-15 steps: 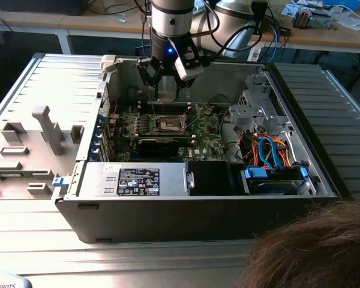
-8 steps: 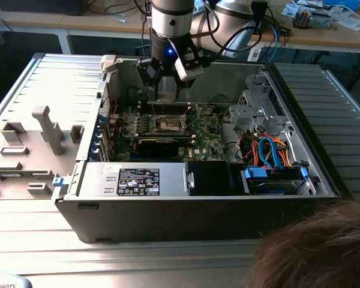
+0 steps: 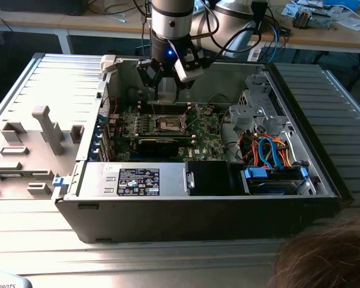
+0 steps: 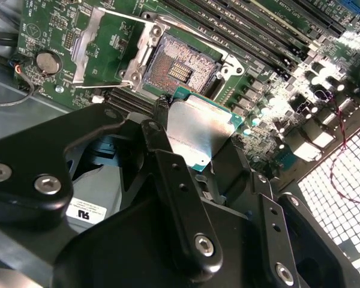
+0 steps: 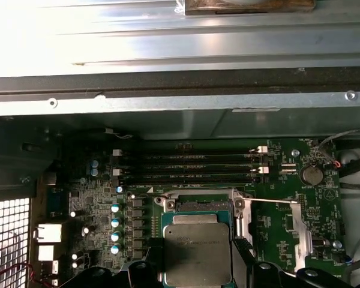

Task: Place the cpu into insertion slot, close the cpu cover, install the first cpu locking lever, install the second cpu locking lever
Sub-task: 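Place the cpu into insertion slot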

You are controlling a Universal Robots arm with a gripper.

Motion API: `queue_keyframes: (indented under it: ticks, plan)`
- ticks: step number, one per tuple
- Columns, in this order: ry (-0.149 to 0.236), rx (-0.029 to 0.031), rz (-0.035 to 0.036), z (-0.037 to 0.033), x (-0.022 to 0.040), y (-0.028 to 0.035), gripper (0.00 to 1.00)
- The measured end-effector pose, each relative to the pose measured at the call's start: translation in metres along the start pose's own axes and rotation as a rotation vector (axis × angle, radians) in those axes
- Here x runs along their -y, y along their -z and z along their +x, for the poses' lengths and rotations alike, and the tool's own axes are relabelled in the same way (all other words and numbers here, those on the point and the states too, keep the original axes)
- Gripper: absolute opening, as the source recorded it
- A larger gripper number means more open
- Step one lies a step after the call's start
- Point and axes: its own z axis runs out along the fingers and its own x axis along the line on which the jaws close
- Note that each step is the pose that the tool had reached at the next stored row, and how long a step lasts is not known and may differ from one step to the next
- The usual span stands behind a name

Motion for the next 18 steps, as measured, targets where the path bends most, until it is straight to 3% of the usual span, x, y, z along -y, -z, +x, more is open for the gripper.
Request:
queue_keyframes:
  ticks: [18]
  plan:
    - [0.000,0.0000,0.0000,-0.0001,0.0004,-0.0049,0.54]
